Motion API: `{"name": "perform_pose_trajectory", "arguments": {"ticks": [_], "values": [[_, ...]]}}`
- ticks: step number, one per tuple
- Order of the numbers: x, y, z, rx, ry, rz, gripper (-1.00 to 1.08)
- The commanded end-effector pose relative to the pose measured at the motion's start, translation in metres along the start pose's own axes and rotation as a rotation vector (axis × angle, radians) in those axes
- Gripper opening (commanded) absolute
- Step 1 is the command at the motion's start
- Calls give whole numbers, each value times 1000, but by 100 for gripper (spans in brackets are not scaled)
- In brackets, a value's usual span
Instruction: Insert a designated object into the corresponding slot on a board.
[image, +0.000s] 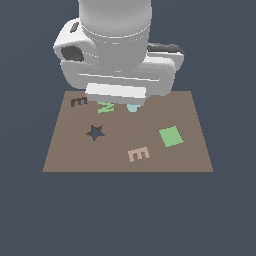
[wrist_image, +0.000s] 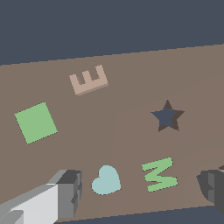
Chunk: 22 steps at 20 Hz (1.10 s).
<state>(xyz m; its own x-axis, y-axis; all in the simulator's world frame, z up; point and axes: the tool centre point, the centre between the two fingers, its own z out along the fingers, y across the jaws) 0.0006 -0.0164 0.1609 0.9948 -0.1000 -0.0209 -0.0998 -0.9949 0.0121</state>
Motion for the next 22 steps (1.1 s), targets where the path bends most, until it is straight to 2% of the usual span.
{"name": "perform_pose_trajectory", "arguments": {"ticks": [1, 11, 22], "values": [[1, -4, 3, 1, 0, 37, 100], [13, -24, 25, 5, 2, 276, 100], [44, -50, 60, 12, 6, 671, 100]]}}
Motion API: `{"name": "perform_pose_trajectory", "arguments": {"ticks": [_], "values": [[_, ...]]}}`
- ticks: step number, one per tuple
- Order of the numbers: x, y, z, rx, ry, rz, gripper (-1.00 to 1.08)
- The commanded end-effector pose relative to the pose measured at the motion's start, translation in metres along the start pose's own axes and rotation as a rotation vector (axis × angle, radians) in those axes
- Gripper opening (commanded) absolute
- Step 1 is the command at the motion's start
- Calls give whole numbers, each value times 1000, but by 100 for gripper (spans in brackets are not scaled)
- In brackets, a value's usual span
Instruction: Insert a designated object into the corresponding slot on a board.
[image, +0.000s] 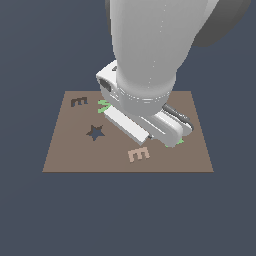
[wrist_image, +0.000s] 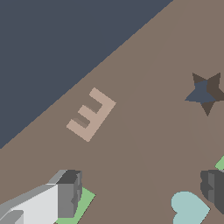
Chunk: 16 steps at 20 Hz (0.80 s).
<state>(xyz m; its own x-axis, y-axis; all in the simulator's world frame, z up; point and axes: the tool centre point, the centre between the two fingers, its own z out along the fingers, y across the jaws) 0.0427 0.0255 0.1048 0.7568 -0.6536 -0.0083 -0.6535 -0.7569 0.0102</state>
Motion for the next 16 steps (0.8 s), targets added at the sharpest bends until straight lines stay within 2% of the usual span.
{"name": "perform_pose_trajectory", "arguments": {"ticks": [1, 9, 16], "values": [[4, -9, 9, 2, 1, 97, 100], [20, -30, 32, 7, 3, 357, 100], [33, -40, 45, 10, 4, 515, 100]]}}
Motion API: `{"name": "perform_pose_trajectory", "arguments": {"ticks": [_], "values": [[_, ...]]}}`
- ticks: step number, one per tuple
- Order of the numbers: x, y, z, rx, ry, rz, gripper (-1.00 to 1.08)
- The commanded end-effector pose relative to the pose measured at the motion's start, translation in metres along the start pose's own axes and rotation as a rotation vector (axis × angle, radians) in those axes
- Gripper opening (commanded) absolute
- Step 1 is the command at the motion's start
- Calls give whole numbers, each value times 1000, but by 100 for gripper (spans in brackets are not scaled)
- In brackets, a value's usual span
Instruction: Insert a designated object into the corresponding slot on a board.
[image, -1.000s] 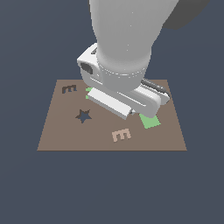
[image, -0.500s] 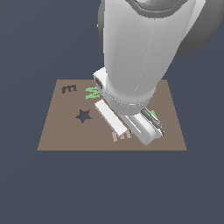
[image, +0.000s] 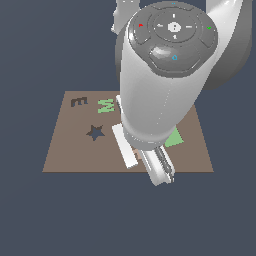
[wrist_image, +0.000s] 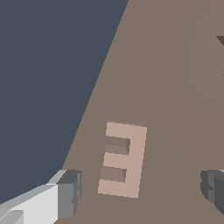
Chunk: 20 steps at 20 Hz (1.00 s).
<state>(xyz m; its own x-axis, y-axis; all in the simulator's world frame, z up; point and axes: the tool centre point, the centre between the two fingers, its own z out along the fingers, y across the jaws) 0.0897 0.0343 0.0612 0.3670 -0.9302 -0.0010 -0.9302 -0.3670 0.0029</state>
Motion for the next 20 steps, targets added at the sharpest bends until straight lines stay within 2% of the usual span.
{"name": "perform_pose_trajectory", "arguments": {"ticks": [1, 9, 20], "values": [[3, -4, 4, 1, 0, 49, 100], [8, -12, 12, 3, 1, 136, 100], [9, -12, 12, 3, 1, 137, 100]]}}
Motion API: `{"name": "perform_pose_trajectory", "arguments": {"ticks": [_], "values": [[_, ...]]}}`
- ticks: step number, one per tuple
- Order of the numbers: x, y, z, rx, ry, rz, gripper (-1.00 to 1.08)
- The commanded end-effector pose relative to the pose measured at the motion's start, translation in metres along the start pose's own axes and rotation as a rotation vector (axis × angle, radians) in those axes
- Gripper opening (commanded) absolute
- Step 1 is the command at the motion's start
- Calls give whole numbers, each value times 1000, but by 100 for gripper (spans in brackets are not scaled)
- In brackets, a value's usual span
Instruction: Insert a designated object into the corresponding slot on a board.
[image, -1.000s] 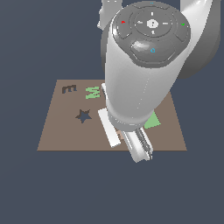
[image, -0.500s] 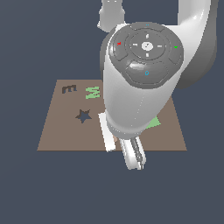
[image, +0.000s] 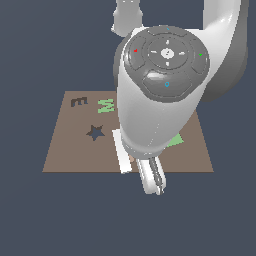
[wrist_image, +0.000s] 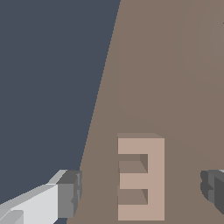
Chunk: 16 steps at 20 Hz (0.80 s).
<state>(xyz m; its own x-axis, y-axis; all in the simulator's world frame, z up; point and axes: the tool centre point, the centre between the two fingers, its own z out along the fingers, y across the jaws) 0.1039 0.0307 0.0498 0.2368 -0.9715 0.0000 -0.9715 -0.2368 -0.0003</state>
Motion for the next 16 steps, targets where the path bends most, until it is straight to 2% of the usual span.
{"name": "perform_pose_trajectory", "arguments": {"ticks": [1, 8, 9, 16], "values": [[0, 0, 2, 0, 0, 0, 100], [0, 1, 20, 0, 0, -2, 100], [0, 1, 20, 0, 0, -2, -100], [0, 1, 20, 0, 0, -2, -100]]}}
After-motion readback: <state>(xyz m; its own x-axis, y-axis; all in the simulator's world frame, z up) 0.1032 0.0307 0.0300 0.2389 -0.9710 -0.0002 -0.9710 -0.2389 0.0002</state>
